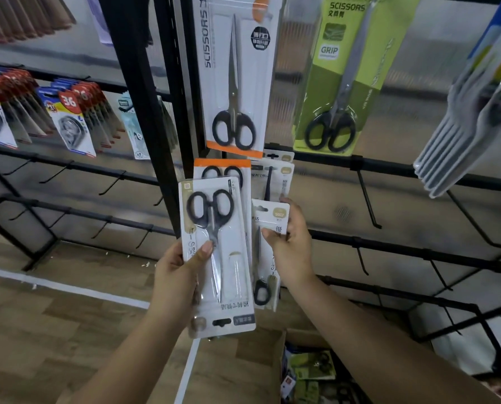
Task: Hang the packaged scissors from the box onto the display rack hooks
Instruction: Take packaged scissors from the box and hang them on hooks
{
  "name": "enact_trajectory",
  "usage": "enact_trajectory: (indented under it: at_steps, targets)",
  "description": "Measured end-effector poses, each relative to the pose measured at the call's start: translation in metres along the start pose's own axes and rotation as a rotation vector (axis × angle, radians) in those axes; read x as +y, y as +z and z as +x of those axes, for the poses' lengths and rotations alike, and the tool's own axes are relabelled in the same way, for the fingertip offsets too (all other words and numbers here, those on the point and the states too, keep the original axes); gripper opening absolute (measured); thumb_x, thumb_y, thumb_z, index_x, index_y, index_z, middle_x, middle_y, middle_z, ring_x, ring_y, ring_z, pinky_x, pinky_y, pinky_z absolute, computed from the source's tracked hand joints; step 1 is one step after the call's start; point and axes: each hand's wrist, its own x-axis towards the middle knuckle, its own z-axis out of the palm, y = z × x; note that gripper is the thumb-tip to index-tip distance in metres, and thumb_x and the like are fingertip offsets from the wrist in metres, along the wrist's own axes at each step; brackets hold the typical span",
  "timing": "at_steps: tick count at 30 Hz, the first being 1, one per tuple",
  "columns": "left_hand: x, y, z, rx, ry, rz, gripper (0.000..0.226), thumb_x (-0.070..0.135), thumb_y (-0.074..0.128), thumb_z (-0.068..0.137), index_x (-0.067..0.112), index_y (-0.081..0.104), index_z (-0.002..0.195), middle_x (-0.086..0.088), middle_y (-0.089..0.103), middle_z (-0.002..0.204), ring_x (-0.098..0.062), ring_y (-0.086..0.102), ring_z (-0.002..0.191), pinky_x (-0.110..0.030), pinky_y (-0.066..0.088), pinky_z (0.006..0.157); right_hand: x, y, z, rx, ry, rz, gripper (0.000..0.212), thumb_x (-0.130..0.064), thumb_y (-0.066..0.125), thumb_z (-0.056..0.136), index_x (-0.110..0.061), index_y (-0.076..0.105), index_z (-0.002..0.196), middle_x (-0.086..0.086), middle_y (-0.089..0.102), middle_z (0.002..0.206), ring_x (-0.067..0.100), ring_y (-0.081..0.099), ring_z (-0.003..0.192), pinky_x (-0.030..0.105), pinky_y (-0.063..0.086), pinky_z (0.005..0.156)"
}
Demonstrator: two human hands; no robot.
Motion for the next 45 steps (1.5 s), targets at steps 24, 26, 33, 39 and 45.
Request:
enact_trajectory:
  at_steps: [24, 26, 33, 39, 45]
  targets:
    - [-0.003, 0.013, -0.009, 0.002, -0.027, -0.012, 0.015, 0.009, 0.064, 0.084, 0.015, 0.066, 0.097, -0.007, 0.074, 0.089, -0.025, 0.071, 0.081, -0.041, 0.053, 0.069, -0.027, -0.003, 0.066, -0.129, 0.157, -0.727, 0.091, -0.014, 0.058, 0.088, -0.038, -0.006, 0.149, 0.007, 0.03, 0.149, 0.029, 0.036, 0.132, 0.042, 0.039, 0.103]
    - [-0.004, 0.014, -0.014, 0.005, -0.029, -0.004, 0.014, 0.01, 0.065, 0.083, 0.015, 0.066, 0.096, -0.007, 0.074, 0.088, -0.027, 0.071, 0.08, -0.043, 0.054, 0.071, -0.03, -0.01, 0.046, -0.132, 0.116, -0.644, 0.078, -0.023, 0.058, 0.091, -0.027, 0.007, 0.151, 0.007, 0.032, 0.146, 0.024, 0.03, 0.136, 0.035, 0.031, 0.108]
    - [-0.01, 0.024, -0.036, -0.019, 0.036, 0.096, 0.019, 0.011, 0.068, 0.082, 0.013, 0.065, 0.101, -0.008, 0.073, 0.09, -0.029, 0.071, 0.083, -0.046, 0.055, 0.073, -0.046, -0.043, -0.027, -0.413, 0.265, -0.17, 0.022, -0.038, 0.062, 0.086, -0.024, 0.058, 0.102, -0.002, 0.066, 0.103, 0.014, 0.064, 0.094, 0.024, 0.053, 0.073]
    - [-0.007, 0.04, -0.062, -0.066, 0.2, 0.266, 0.02, 0.019, 0.064, 0.083, 0.016, 0.058, 0.102, 0.0, 0.069, 0.087, -0.015, 0.069, 0.075, -0.026, 0.054, 0.058, -0.052, -0.063, -0.035, -0.371, 0.263, -0.062, 0.033, 0.005, 0.072, 0.075, -0.018, 0.059, 0.094, -0.001, 0.067, 0.09, 0.012, 0.066, 0.082, 0.022, 0.053, 0.063]
    - [0.006, 0.053, -0.067, -0.086, 0.208, 0.237, 0.006, 0.021, 0.054, 0.093, 0.017, 0.058, 0.092, 0.001, 0.06, 0.077, -0.02, 0.056, 0.069, -0.03, 0.045, 0.058, -0.073, -0.105, -0.03, -0.181, 0.168, 0.004, 0.033, 0.013, 0.062, 0.079, -0.01, 0.059, 0.103, 0.009, 0.067, 0.097, 0.021, 0.064, 0.087, 0.025, 0.053, 0.064]
